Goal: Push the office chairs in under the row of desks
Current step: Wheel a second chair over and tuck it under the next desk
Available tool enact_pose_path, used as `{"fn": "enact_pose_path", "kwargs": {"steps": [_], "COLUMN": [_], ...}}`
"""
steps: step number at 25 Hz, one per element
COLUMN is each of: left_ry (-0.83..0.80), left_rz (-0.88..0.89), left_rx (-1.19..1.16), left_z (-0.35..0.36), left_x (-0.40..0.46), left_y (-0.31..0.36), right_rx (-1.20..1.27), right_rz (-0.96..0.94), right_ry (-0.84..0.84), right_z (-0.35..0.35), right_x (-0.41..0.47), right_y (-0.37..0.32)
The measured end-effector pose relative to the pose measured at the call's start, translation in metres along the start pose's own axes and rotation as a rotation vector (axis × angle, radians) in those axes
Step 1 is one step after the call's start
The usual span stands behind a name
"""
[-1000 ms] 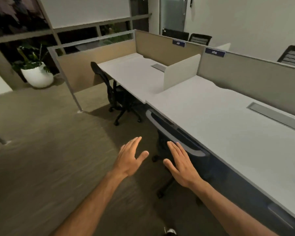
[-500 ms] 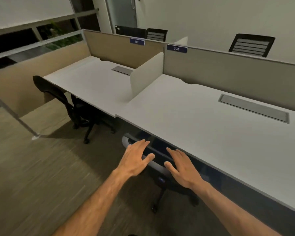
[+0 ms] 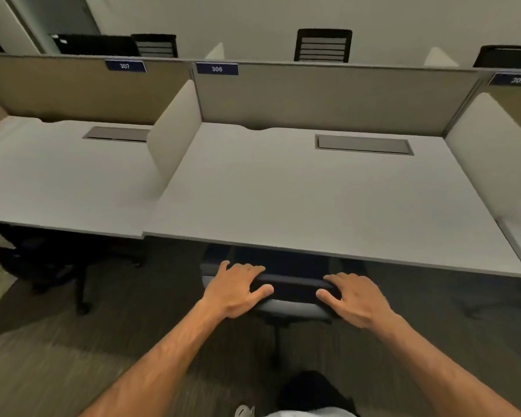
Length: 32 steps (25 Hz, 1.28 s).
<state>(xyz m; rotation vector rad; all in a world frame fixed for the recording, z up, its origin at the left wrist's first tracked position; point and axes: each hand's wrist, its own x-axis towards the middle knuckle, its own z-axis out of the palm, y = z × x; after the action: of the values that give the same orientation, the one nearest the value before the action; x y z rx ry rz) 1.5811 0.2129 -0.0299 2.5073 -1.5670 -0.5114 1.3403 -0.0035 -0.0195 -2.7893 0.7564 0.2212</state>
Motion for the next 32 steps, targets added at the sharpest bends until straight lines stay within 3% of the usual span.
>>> {"fn": "enact_pose_path", "kwargs": {"steps": [4,14,32], "left_ry": [0.009,0.052,0.058], "left_rz": [0.031,0.095,0.126], "left_rx": [-0.023,0.014,0.015], "left_z": [0.001,-0.018,-0.028], "left_x": [0.007,0.051,0.122], "left_y": [-0.011,-0.029,0.003], "right_rx": [-0.001,0.031,0.031], "right_rz": [0.05,0.072,0.1], "right_ry": [0.091,0.072,0.067], "right_z": [0.011,-0.007,-0.034], "right_x": [-0.013,0.024,0.084], "right_y": [0.001,-0.011,0.056]}}
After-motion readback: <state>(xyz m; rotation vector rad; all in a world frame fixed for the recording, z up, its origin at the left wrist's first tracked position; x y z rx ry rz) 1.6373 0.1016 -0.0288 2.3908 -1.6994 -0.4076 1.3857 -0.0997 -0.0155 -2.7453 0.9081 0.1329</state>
